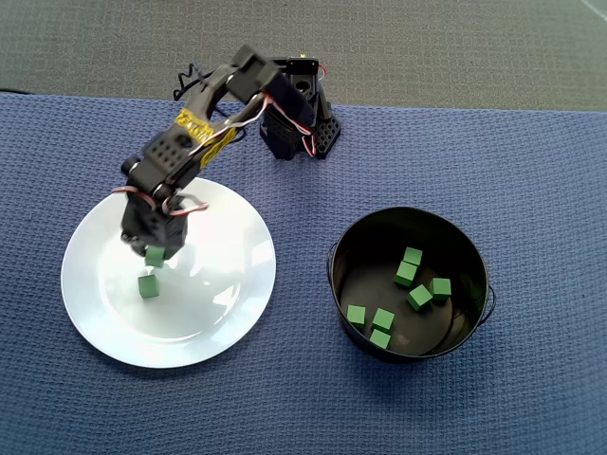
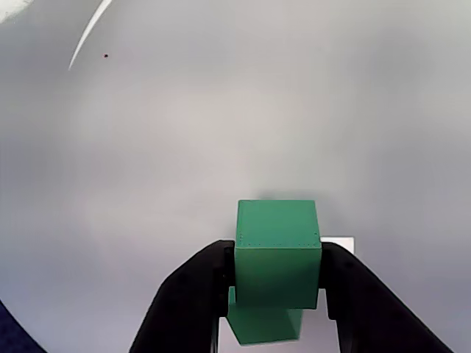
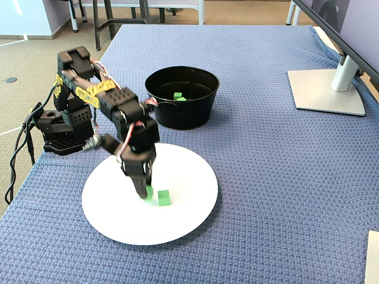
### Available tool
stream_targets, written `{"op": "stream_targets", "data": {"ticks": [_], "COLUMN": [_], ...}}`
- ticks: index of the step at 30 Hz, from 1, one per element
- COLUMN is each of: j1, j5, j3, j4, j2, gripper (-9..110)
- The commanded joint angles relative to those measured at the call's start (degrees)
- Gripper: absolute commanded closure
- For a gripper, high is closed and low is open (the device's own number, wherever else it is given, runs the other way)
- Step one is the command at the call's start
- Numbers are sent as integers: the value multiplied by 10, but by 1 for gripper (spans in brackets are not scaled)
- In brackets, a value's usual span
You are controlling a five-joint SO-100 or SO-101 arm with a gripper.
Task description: Pick up the green cubes from the white plate and place them in the black recipient
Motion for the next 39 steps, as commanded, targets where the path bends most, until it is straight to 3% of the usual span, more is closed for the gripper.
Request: {"op": "stream_targets", "data": {"ticks": [1, 8, 12, 19, 28, 29, 31, 32, 35, 39], "j1": [-29, -171, -313, -475, -597, -606, -627, -635, -644, -637], "j5": [-33, -94, -138, -149, -128, -133, -163, -200, -294, -338], "j3": [8, 11, 18, -54, -214, -214, -208, -207, -199, -185], "j4": [88, 203, 178, 120, 121, 121, 128, 135, 141, 139], "j2": [176, 353, 369, 265, 60, 55, 52, 52, 55, 80], "gripper": [102, 102, 102, 102, 102, 100, 80, 75, 71, 69]}}
